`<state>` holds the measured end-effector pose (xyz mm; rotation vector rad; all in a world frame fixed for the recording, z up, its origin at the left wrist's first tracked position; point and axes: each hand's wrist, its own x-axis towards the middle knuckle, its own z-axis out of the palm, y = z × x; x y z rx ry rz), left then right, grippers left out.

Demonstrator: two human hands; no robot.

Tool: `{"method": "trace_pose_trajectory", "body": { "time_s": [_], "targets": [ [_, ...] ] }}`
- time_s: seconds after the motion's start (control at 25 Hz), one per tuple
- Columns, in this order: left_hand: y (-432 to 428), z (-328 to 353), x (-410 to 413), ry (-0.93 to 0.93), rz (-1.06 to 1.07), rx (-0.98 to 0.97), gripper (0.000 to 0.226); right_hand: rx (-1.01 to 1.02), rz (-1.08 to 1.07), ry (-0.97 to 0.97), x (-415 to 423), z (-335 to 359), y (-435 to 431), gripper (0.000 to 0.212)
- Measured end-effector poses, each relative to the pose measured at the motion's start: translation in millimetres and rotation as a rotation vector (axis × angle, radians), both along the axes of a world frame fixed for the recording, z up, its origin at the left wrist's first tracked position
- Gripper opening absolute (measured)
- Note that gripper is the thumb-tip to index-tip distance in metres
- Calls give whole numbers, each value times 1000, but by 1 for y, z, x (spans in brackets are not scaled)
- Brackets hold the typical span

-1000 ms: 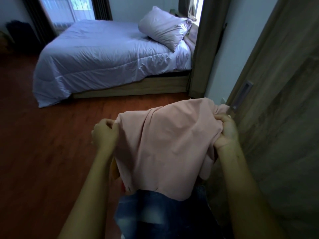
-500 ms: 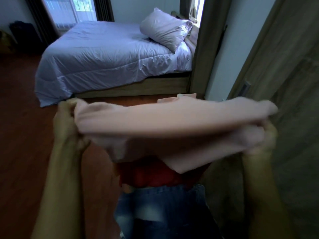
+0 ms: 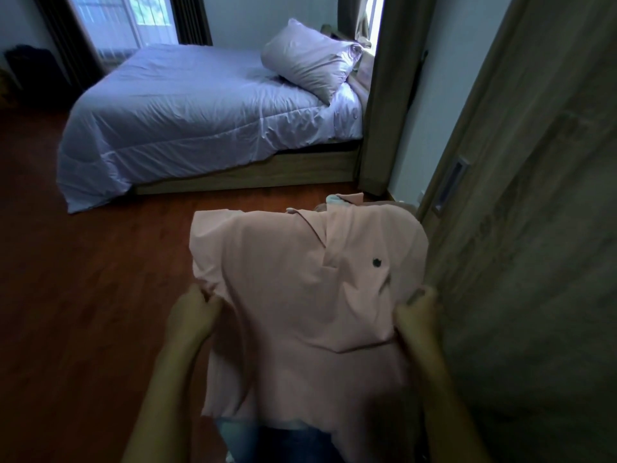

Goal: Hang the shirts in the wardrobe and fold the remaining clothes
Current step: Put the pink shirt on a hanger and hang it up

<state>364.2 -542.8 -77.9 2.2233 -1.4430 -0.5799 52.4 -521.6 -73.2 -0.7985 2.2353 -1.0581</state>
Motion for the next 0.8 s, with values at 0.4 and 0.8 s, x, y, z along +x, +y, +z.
{"method": "trace_pose_trajectory", "body": {
  "time_s": [0.4,0.8],
  "targets": [
    [-3,54,-53,169,-76,-459,12,-27,479,663,77,112,-117,49],
    [-21,63,-70,228,-127,-526,15,-434,180,246,55,83,-132,32]
  ]
}}
